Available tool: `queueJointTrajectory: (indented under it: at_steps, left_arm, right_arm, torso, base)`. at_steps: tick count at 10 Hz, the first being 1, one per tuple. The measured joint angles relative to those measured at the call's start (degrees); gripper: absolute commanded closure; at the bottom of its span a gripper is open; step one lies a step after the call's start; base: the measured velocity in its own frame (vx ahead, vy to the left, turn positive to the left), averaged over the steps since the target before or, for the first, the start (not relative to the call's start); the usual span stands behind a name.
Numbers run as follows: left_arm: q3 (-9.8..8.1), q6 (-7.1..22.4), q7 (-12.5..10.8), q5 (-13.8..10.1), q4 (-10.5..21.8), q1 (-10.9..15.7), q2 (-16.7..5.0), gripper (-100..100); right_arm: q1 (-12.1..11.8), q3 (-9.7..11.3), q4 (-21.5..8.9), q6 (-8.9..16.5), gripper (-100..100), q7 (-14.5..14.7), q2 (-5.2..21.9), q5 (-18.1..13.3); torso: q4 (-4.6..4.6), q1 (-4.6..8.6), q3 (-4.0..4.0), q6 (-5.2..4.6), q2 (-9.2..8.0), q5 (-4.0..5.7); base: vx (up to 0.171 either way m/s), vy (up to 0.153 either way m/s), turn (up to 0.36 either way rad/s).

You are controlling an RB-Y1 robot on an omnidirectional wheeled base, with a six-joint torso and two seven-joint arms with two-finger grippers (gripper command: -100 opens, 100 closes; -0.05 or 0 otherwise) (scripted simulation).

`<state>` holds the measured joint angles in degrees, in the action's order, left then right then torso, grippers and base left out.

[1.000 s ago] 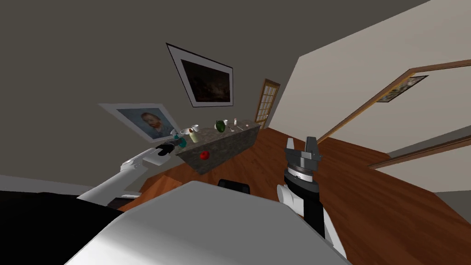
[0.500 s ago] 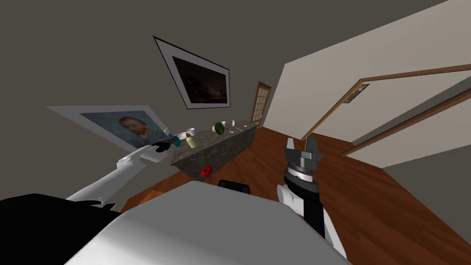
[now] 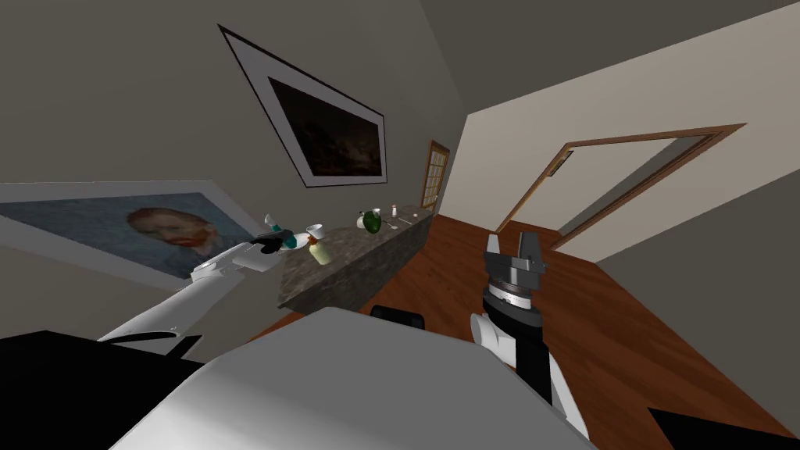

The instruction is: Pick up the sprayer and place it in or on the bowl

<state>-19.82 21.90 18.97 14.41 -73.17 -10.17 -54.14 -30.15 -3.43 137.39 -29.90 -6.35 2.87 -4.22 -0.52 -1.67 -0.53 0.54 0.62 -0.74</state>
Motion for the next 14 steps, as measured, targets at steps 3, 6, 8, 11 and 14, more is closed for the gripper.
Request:
queueJointTrajectory:
  at_steps: [3,6,8,11,14]
  left_arm:
    - [-1.30,3.0,-1.1,0.5,1.5,1.3,-0.6,100]
    - [-2.34,5.1,-1.8,1.1,2.7,2.2,-0.9,-100]
    - [-2.34,5.1,-1.8,1.1,2.7,2.2,-0.9,-100]
    - [-2.34,5.1,-1.8,1.1,2.7,2.2,-0.9,0]
    - [-2.96,6.2,-1.2,-2.5,1.5,0.7,-3.8,-100]
  right_arm:
    - [0.0,0.0,0.0,0.0,0,0.0,0.0,0.0]
    - [0.0,0.0,0.0,0.0,0,0.0,0.0,0.0]
    - [0.0,0.0,0.0,0.0,0,0.0,0.0,0.0]
    - [0.0,0.0,0.0,0.0,0,0.0,0.0,0.0]
    - [0.0,0.0,0.0,0.0,0,0.0,0.0,0.0]
  torso:
    - [0.04,-0.01,0.11,0.07,-0.18,0.01]
    - [0.03,0.29,0.17,0.16,-0.29,0.00]
    - [0.04,0.77,0.19,0.15,-0.33,0.14]
    - [0.05,0.86,0.19,0.15,-0.34,0.16]
    - [0.06,0.99,0.23,0.14,-0.39,0.21]
  base:
    - [0.039,0.212,-0.189]
    - [0.006,0.125,-0.062]
    - [0.000,0.005,-0.001]
    - [0.000,0.000,0.000]
    - [-0.013,-0.029,-0.030]
